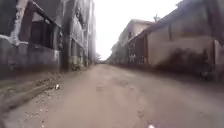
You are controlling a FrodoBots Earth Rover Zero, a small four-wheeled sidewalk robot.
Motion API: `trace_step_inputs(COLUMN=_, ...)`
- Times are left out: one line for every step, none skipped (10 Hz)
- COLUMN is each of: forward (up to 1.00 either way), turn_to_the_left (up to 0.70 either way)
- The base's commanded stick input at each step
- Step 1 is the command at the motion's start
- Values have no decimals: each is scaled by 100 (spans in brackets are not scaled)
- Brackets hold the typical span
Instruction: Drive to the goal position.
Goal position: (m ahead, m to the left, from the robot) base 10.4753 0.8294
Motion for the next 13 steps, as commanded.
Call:
trace_step_inputs(forward=100, turn_to_the_left=-10)
trace_step_inputs(forward=100, turn_to_the_left=0)
trace_step_inputs(forward=100, turn_to_the_left=0)
trace_step_inputs(forward=100, turn_to_the_left=0)
trace_step_inputs(forward=100, turn_to_the_left=0)
trace_step_inputs(forward=100, turn_to_the_left=0)
trace_step_inputs(forward=100, turn_to_the_left=16)
trace_step_inputs(forward=100, turn_to_the_left=1)
trace_step_inputs(forward=100, turn_to_the_left=0)
trace_step_inputs(forward=100, turn_to_the_left=0)
trace_step_inputs(forward=100, turn_to_the_left=0)
trace_step_inputs(forward=100, turn_to_the_left=0)
trace_step_inputs(forward=100, turn_to_the_left=0)
